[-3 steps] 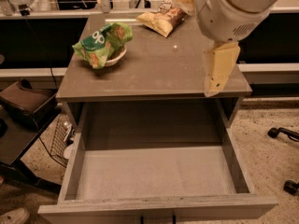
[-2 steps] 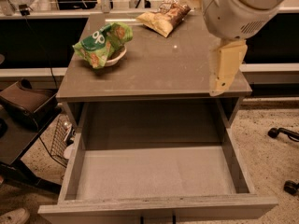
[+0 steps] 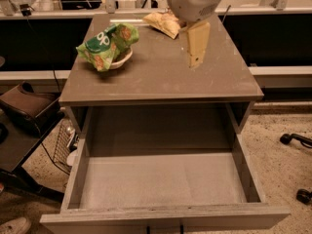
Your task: Pick green rice chip bag from paper bowl and place on counter
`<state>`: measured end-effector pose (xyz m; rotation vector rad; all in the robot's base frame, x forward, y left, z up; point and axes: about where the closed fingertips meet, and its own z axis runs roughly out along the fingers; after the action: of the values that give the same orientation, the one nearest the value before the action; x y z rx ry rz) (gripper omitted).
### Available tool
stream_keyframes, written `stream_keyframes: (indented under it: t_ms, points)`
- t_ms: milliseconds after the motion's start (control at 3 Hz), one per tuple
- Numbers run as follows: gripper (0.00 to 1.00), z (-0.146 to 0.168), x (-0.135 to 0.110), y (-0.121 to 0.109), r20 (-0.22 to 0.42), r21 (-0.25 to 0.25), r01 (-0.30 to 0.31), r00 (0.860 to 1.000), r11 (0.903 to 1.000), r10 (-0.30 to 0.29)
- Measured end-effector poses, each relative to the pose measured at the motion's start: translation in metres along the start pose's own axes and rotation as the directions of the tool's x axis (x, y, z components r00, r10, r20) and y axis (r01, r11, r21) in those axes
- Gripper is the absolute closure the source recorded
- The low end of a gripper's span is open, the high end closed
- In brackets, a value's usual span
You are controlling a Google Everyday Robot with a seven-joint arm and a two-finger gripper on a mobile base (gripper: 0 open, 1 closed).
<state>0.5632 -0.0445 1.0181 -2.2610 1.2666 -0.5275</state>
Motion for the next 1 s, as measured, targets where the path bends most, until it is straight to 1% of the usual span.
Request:
stream_keyframes:
  t_ms: [333, 667, 1000]
  points:
    - [0.00, 0.076, -0.005, -0.055, -0.068, -0.030, 0.134, 0.988, 0.9905, -0.136]
    - [0.00, 0.114, -0.010, -0.084, -0.120, -0.039, 0.196, 0.973, 0.9798, -0.199]
    - [0.00, 0.116, -0.011, -0.086, -0.126, -0.039, 0.205, 0.970, 0.9780, -0.208]
